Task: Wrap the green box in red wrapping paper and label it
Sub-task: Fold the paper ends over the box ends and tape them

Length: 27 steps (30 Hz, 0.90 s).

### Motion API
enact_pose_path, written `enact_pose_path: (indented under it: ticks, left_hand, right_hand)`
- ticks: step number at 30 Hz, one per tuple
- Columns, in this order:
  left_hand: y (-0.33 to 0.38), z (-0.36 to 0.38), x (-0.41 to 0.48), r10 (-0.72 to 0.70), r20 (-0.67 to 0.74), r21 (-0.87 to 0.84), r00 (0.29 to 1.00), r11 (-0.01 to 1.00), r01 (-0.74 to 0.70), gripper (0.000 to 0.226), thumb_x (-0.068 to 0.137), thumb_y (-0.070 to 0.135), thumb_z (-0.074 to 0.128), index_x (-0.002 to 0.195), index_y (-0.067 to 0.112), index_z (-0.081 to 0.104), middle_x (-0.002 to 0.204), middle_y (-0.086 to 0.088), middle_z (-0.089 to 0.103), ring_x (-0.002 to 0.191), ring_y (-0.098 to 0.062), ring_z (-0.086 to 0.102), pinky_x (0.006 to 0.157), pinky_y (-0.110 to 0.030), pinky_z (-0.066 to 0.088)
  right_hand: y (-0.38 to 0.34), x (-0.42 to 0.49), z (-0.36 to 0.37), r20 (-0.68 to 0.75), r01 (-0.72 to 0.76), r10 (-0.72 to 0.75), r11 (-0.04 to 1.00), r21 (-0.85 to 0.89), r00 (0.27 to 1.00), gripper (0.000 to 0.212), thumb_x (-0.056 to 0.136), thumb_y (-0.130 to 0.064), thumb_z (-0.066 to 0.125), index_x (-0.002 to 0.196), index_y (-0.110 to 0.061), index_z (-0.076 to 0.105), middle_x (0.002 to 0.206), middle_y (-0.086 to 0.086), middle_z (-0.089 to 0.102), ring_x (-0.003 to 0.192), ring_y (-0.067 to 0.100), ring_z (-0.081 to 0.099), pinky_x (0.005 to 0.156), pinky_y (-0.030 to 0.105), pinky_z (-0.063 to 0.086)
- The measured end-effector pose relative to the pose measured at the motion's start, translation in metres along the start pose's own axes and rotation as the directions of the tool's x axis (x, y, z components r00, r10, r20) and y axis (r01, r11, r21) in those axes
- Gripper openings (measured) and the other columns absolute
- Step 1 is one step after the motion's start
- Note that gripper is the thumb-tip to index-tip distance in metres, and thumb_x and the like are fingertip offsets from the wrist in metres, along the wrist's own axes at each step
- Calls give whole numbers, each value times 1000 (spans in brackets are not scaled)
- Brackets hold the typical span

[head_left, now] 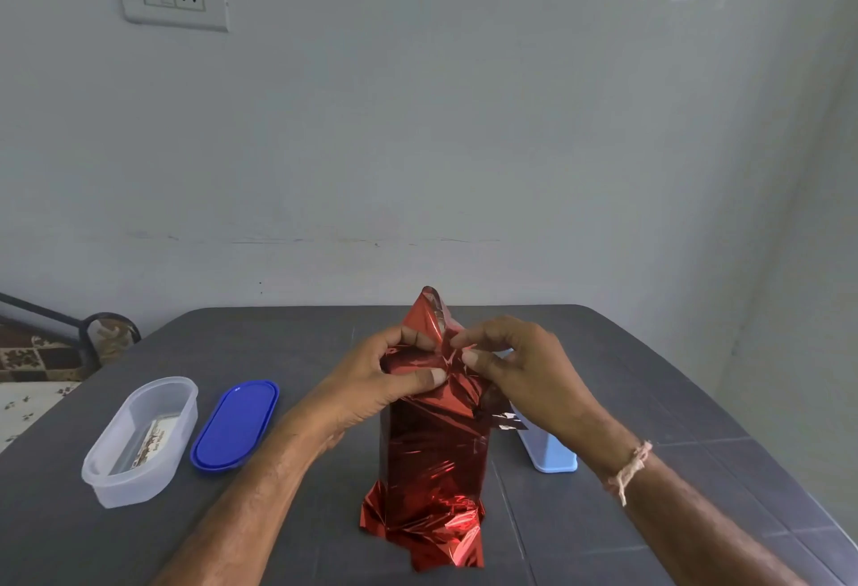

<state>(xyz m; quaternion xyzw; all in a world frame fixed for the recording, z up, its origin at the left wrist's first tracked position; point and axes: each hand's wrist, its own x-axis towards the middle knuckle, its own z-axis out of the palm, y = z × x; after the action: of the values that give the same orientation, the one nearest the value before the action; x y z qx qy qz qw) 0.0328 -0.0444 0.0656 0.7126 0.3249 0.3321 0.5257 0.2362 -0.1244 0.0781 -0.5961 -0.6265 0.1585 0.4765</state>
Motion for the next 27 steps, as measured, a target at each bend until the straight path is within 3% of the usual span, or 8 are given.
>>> enact_pose_path:
  ticks: [3,7,12,15,18,23,27]
  left_hand:
    - [1,0,1,3,18,-20,1000,1000,-3,49,73,31,87,118,24,68,110,7,77,103,-9,73,90,-22,57]
    - [1,-3,3,-13,31,16,999,1000,13,53,74,32,87,122,29,65,115,8,75,104,-5,72,90,-22,56]
    - [2,-5,4,-11,60,52,998,999,8,55,75,34,86,125,31,63,117,8,73,103,-2,70,87,-19,55]
    - [1,-6,5,-8,60,76,998,997,3,60,71,39,86,126,33,62,121,9,70,106,-1,69,91,-21,54]
    - [-1,-7,5,-8,63,72,998,997,4,62,70,40,88,126,34,60,124,11,67,111,-3,66,97,-25,52]
    - [-4,-8,5,-13,60,58,998,998,9,66,69,44,90,127,35,60,123,11,69,113,-4,66,100,-27,52]
    - [-1,-6,3,-2,68,45,998,999,-1,67,77,37,86,134,37,50,128,13,64,114,0,65,94,-19,49]
  right_hand:
    - [-2,7,-3,77,-25,25,1000,-9,997,28,87,-13,81,110,-28,77,98,0,71,67,17,73,64,31,62]
    - [-6,16,-9,198,-9,19,999,-49,980,42,85,-18,84,124,-29,72,101,0,67,61,12,71,62,28,61]
    - [-6,28,-14,296,79,-19,978,-192,955,55,80,-31,87,131,-37,67,100,-12,65,78,-14,61,78,17,47]
    - [-4,36,-16,362,101,-14,970,-222,932,60,78,-39,87,134,-38,65,103,-17,65,89,-9,60,79,13,42]
    - [2,44,-15,407,127,-20,963,-237,913,61,76,-48,87,133,-42,65,118,-13,67,96,-2,59,83,19,45]
    - [3,42,-14,412,131,-42,973,-189,910,53,78,-41,87,128,-40,69,123,-16,65,98,0,57,87,22,47]
    - [4,42,-13,445,143,-47,972,-186,894,53,78,-45,86,128,-43,68,125,-20,63,102,-1,56,90,22,46]
